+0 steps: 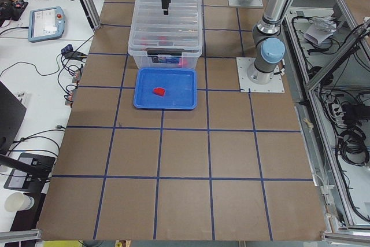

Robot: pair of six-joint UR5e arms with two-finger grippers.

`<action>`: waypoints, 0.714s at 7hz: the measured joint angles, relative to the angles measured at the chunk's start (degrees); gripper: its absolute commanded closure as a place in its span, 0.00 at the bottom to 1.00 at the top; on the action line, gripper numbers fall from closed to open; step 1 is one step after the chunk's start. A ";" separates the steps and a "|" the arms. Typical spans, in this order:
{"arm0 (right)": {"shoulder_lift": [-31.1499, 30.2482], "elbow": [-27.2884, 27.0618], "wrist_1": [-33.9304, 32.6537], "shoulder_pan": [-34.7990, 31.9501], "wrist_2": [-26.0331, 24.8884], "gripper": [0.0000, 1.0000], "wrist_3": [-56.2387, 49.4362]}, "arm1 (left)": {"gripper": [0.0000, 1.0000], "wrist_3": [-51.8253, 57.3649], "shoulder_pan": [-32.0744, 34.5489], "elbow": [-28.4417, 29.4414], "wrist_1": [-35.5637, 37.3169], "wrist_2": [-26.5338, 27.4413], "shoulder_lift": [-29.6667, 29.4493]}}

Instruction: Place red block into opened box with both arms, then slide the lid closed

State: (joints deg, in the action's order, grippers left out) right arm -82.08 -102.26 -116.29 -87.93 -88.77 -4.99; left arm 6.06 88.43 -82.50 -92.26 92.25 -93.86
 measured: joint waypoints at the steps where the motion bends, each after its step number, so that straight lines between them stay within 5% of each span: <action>1: 0.91 -0.02 -1.60 -0.05 0.00 0.00 -0.02 | 0.00 0.00 0.00 0.00 -0.03 -0.01 0.06; 5: 1.44 -0.19 -2.91 -0.03 -4.16 0.00 -0.27 | 0.00 0.00 -0.01 -0.01 -0.04 -0.09 0.01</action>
State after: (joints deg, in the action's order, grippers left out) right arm -80.64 -102.45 -119.20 -87.96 -92.94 -5.26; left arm 6.06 88.42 -82.50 -92.31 92.16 -93.85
